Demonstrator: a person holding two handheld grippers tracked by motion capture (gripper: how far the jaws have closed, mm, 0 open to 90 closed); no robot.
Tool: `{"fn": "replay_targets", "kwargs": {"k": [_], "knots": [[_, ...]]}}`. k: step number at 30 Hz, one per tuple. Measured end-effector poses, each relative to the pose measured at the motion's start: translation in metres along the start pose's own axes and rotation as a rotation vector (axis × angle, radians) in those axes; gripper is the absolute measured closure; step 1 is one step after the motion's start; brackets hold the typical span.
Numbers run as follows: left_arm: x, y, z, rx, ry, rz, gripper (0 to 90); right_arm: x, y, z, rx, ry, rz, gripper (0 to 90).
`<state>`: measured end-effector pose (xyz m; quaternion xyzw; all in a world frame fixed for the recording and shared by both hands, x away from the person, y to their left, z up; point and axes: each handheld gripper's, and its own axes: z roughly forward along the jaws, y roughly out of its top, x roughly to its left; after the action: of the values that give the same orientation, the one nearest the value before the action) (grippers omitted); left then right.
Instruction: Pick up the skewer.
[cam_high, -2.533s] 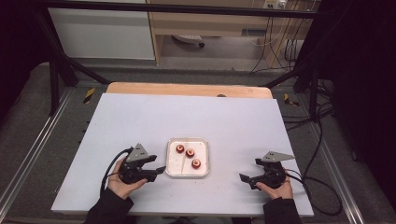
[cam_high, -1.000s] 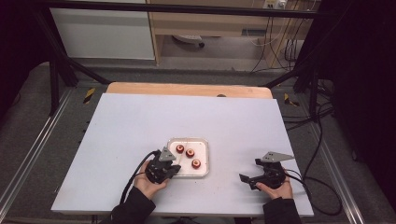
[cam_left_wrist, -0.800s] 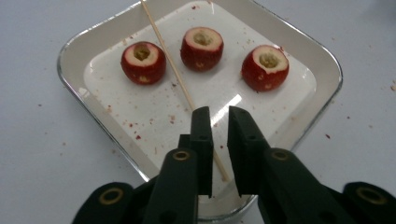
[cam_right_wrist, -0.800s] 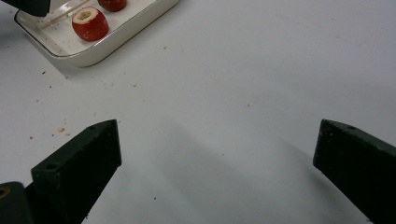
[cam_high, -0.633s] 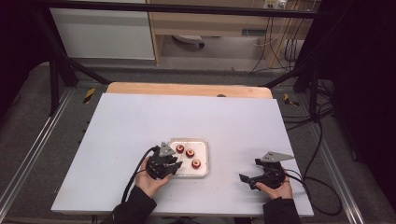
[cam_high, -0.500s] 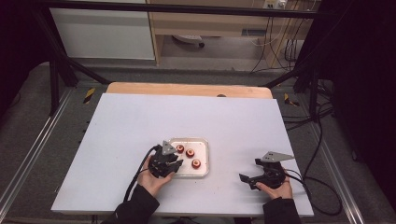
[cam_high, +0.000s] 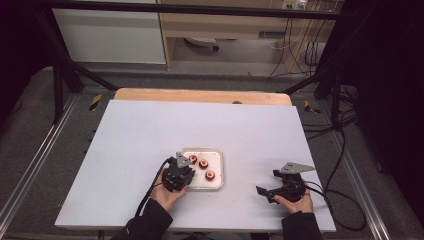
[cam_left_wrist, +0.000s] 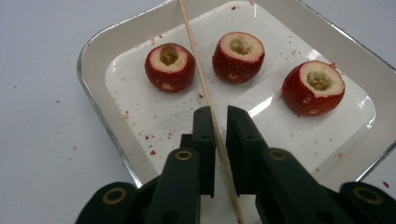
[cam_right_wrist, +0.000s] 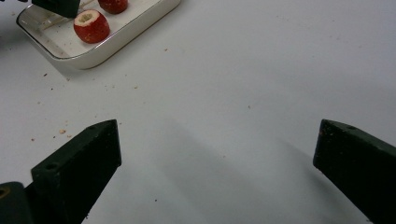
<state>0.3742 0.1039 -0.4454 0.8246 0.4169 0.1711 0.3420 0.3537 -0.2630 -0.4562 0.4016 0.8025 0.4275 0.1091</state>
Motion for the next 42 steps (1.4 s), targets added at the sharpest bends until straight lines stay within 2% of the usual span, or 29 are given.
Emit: {"fn": "replay_targets", "kwargs": {"k": [3, 8, 15, 20, 27, 30, 32, 40, 42], "knots": [[-0.001, -0.001, 0.000, -0.005, 0.000, -0.013, 87.8, 0.000, 0.000, 0.000, 0.000, -0.002, -0.002, 1.5], [0.002, -0.003, -0.001, -0.026, 0.005, -0.039, 88.5, 0.000, 0.000, 0.000, 0.001, 0.000, -0.001, 1.5], [0.009, -0.004, -0.010, -0.069, -0.014, -0.044, 88.6, 0.000, 0.000, 0.000, -0.003, 0.000, -0.004, 1.5], [0.014, -0.007, -0.018, -0.083, -0.048, -0.027, 88.6, 0.001, 0.000, -0.001, -0.003, -0.001, -0.004, 1.3], [0.019, -0.008, -0.026, -0.076, -0.075, 0.026, 88.6, 0.004, 0.003, -0.001, 0.002, -0.004, -0.019, 0.7], [0.020, -0.009, -0.028, -0.078, -0.110, 0.030, 88.6, 0.005, 0.004, -0.001, 0.002, 0.000, -0.031, 0.7], [0.020, -0.009, -0.029, -0.081, -0.118, 0.045, 88.6, 0.007, 0.006, -0.001, 0.000, 0.002, -0.034, 0.6], [0.015, -0.009, -0.030, -0.072, -0.149, 0.090, 88.6, 0.016, 0.012, 0.003, 0.015, -0.025, -0.081, 0.6], [0.013, -0.008, -0.030, -0.069, -0.160, 0.099, 88.6, 0.020, 0.013, 0.005, 0.026, -0.038, -0.107, 0.6]]}}
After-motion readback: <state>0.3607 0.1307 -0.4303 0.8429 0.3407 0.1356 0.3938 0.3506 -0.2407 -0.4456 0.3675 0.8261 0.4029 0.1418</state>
